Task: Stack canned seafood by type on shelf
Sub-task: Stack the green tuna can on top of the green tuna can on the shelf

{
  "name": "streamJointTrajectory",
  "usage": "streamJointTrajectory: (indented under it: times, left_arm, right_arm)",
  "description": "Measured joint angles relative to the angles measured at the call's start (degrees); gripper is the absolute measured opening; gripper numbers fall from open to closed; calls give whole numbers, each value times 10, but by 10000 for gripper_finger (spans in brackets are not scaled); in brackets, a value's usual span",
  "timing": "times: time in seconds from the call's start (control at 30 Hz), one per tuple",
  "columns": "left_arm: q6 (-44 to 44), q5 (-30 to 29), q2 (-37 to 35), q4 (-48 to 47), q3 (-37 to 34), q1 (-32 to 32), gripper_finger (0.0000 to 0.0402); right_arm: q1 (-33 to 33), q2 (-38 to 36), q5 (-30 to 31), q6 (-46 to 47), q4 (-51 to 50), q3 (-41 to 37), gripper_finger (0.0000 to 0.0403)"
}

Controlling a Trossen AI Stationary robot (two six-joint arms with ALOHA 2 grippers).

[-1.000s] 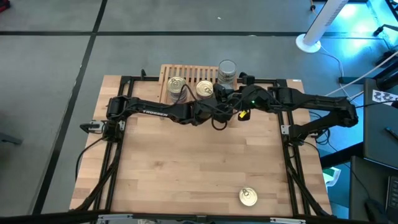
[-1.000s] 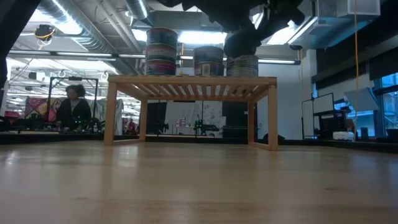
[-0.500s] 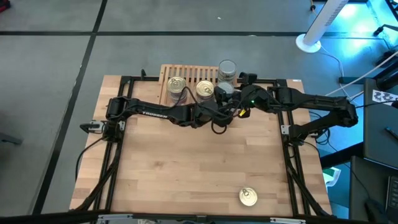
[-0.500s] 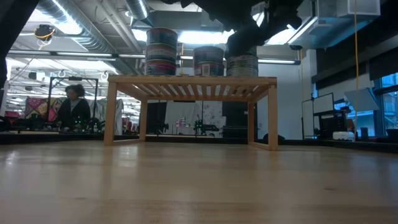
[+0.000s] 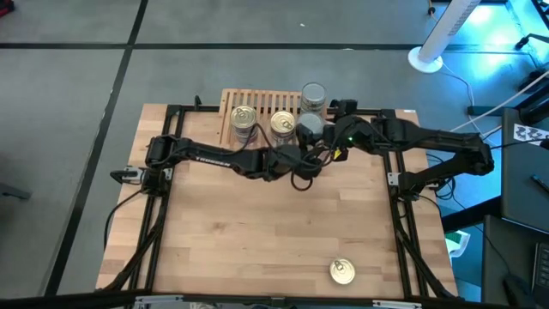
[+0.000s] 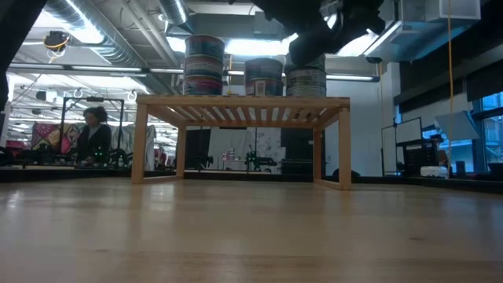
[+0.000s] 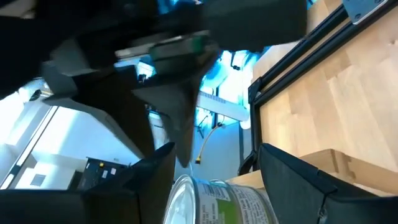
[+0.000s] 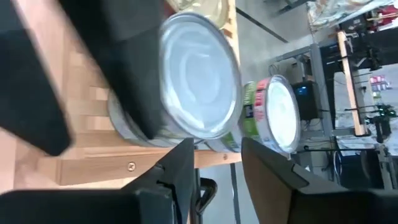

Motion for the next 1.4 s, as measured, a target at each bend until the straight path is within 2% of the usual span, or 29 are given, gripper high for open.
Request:
streamJointTrajectory:
  times: [0.17, 0.4, 0.63, 0.8, 1.4]
  left_arm:
    - [0, -9, 0, 0, 0, -3, 227]
    - [-26, -81, 0, 0, 0, -17, 227]
    - [-27, -117, 0, -17, 0, -48, 227]
    - [-13, -178, 0, -17, 0, -37, 227]
    - [-45, -182, 0, -43, 1, 8, 227]
  right_arm:
    - [0, 0, 16, 4, -7, 23, 136]
    - [0, 0, 19, 5, -36, 33, 136]
    - [1, 0, 11, 27, -91, 33, 136]
    - [0, 0, 9, 41, -102, 33, 136]
    - [0, 0, 5, 41, -101, 33, 136]
